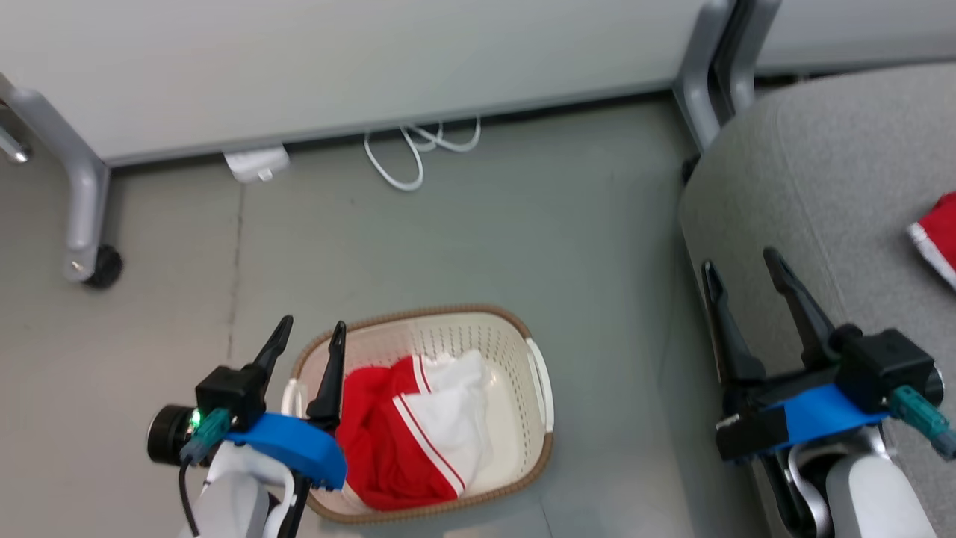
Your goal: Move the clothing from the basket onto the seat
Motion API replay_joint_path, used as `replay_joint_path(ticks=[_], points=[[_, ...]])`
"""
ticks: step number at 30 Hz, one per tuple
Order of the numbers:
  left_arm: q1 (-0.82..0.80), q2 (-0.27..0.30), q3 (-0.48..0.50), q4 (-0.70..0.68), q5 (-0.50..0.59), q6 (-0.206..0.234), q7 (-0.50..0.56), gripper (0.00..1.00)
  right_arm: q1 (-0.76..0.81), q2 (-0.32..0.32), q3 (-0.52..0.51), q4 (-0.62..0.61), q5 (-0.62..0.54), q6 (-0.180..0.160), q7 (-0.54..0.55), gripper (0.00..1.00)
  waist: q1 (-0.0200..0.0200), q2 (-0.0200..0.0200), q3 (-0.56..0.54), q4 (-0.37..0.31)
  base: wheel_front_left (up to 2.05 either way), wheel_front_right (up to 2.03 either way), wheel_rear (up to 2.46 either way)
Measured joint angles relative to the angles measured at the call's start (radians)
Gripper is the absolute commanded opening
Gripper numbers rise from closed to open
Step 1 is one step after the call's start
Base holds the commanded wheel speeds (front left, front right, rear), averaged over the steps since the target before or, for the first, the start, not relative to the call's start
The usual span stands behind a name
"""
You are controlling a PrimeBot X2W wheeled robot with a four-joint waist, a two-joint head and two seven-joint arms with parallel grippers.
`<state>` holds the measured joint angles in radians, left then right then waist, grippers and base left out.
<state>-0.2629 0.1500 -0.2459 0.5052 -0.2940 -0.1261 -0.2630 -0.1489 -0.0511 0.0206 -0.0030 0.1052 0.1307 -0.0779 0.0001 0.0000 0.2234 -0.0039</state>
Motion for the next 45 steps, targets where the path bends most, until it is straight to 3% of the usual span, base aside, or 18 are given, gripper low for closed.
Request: replay_joint_path(ticks=[13,25,33,38,45], points=[[-0.317,0.100,-0.257,0.246,-0.025,-0.004,0.035,1.00,-0.244,0.000,0.090,-0.041,-0.001,0.000,-0.051,1.00,0.0002,0.0000,0.357,-0.096,0.00,0.00,0.00],[-0.553,0.221,-0.490,0.383,-0.062,-0.004,0.103,1.00,-0.345,-0.001,0.190,-0.005,0.087,0.000,-0.140,1.00,0.0002,-0.0001,0.636,-0.241,0.00,0.00,0.00],[-0.611,0.285,-0.604,0.420,-0.131,-0.004,0.174,1.00,-0.372,-0.001,0.239,0.028,0.147,0.000,-0.175,1.00,0.0001,0.0000,0.745,-0.343,0.00,0.00,0.00],[-0.645,0.316,-0.619,0.467,-0.144,-0.002,0.218,1.00,-0.379,0.000,0.253,0.039,0.166,0.000,-0.181,1.00,0.0001,-0.0001,0.786,-0.382,0.00,0.00,0.00],[-0.689,0.302,-0.635,0.512,-0.108,0.081,0.198,1.00,-0.372,0.000,0.236,0.021,0.169,0.000,-0.183,1.00,0.0000,-0.0001,0.809,-0.380,0.00,0.00,0.00]])
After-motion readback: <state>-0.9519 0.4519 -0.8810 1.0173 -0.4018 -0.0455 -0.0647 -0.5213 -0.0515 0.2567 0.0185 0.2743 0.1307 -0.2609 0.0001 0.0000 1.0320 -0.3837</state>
